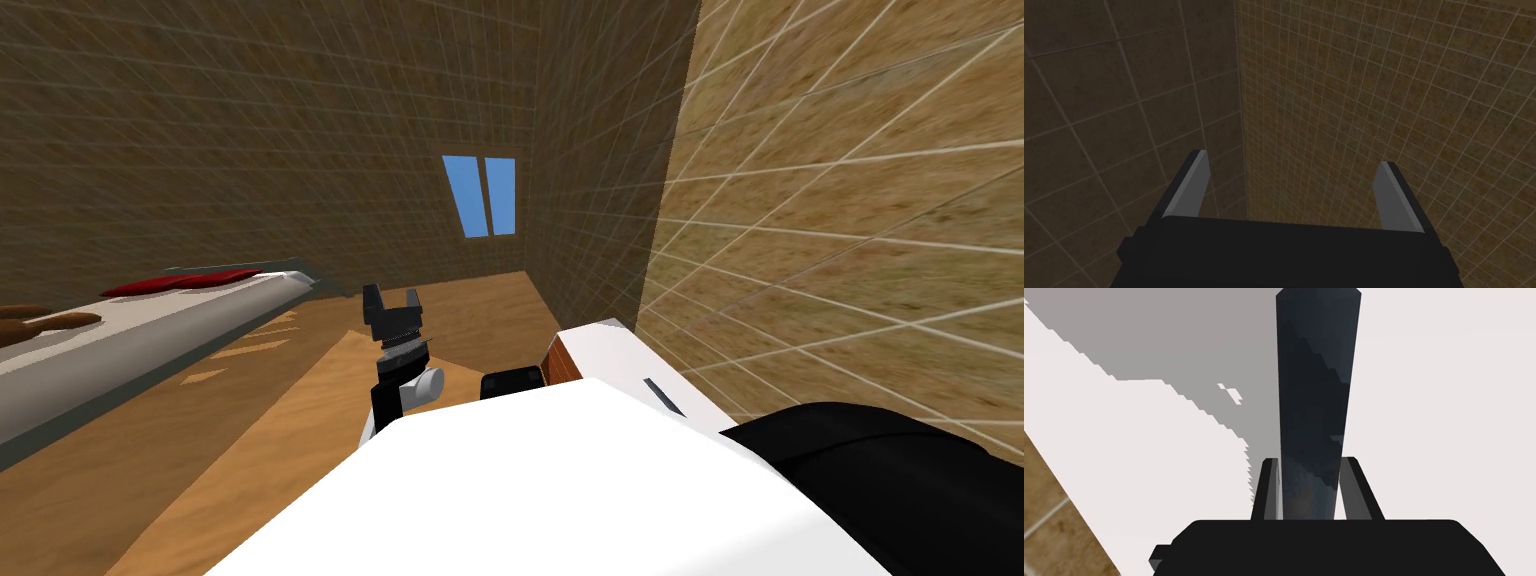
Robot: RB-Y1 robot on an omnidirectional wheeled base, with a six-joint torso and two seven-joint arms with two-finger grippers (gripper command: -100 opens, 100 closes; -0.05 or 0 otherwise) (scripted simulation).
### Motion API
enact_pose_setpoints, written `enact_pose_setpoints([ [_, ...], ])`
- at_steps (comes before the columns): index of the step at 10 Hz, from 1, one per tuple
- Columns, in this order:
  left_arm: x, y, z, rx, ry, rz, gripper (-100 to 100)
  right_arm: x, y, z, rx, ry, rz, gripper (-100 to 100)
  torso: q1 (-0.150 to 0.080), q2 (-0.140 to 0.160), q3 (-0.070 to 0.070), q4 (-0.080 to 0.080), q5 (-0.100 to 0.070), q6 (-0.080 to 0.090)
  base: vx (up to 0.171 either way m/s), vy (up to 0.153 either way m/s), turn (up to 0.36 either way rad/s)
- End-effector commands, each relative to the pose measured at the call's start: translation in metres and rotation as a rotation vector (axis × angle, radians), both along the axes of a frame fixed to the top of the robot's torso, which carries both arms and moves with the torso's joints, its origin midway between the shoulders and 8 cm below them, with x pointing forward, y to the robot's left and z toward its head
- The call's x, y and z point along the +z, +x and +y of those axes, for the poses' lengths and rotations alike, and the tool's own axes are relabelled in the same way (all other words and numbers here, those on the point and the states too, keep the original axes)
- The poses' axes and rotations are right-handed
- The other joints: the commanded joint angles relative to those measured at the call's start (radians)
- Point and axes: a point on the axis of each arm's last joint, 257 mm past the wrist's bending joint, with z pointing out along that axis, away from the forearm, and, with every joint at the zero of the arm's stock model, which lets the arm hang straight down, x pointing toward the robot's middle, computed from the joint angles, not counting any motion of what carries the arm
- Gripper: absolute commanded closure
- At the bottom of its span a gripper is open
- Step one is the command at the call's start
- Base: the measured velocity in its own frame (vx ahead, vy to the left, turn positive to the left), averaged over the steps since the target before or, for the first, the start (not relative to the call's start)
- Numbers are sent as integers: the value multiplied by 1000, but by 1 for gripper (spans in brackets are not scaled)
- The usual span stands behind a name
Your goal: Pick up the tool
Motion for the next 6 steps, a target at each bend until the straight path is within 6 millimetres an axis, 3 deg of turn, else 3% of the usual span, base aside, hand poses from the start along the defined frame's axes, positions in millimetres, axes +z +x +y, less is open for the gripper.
enact_pose_setpoints([
  [1, 0, 0, 0, 0, 0, 0, 0, 4, -8, 0, 16, -1, -3, 100, 0, 0, 0, 0, 0, 0, 158, -13, -229],
  [4, 0, 0, 0, 0, 0, 0, 0, 7, -16, 0, 69, -4, -2, 100, 2, -2, -1, -1, 0, 0, 138, 1, -131],
  [6, 0, 0, 0, 0, 0, 0, 0, 10, -23, 0, 86, -8, -4, 100, 1, 2, 1, 0, 1, -2, 78, -8, -100],
])
